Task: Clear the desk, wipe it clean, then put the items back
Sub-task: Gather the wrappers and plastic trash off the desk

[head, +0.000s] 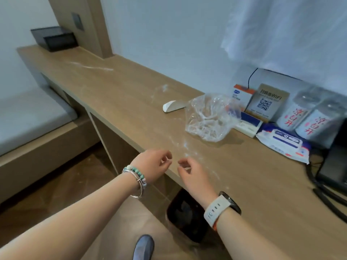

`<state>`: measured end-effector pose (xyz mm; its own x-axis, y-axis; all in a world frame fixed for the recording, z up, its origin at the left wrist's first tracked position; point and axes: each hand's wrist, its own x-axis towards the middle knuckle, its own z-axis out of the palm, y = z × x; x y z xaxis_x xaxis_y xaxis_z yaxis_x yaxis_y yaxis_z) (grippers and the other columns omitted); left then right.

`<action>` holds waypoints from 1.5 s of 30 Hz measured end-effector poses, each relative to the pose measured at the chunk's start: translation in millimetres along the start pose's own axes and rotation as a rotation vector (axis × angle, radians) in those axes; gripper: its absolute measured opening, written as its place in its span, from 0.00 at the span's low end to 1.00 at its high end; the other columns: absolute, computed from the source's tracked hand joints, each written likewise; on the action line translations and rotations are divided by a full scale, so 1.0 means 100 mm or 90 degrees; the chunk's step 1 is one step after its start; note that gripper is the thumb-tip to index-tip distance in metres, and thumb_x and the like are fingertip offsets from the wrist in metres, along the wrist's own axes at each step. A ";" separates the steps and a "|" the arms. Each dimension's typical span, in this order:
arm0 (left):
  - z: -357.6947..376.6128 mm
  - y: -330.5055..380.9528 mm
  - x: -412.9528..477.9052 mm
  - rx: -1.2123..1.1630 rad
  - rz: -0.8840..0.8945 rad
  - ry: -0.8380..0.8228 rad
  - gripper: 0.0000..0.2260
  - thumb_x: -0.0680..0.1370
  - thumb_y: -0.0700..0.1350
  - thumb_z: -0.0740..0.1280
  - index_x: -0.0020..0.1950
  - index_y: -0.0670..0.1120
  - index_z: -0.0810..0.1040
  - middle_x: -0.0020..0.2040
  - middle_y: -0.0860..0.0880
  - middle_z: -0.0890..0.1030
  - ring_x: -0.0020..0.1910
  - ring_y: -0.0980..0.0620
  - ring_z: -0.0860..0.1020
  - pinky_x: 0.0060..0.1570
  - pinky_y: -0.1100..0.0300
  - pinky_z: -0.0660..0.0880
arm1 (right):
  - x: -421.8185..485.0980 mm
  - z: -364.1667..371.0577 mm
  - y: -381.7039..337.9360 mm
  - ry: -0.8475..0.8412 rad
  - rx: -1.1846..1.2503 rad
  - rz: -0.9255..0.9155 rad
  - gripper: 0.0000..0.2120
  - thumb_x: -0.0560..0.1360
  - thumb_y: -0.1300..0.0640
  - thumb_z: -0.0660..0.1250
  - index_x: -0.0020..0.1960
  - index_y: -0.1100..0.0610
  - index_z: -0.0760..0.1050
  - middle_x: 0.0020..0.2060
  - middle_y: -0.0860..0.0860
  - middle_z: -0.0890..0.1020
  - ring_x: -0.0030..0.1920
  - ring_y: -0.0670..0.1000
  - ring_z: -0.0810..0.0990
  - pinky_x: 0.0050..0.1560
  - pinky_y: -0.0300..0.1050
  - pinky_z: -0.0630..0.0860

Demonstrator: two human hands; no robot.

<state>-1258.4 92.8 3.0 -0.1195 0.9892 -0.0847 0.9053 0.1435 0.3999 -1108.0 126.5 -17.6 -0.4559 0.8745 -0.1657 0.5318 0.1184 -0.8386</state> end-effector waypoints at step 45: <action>0.14 -0.07 2.33 -0.438 -0.046 -0.144 0.07 0.66 0.39 0.70 0.36 0.46 0.73 0.33 0.48 0.76 0.31 0.52 0.74 0.38 0.57 0.74 | 1.79 -0.88 0.29 0.019 -0.059 0.044 0.14 0.75 0.56 0.66 0.57 0.41 0.72 0.58 0.43 0.76 0.54 0.41 0.75 0.54 0.40 0.77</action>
<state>-1287.3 321.8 -32.4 -0.0146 0.9568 -0.2903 0.4285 0.2683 0.8628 -1111.6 327.7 -26.2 -0.3956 0.8954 -0.2045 0.6249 0.0993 -0.7743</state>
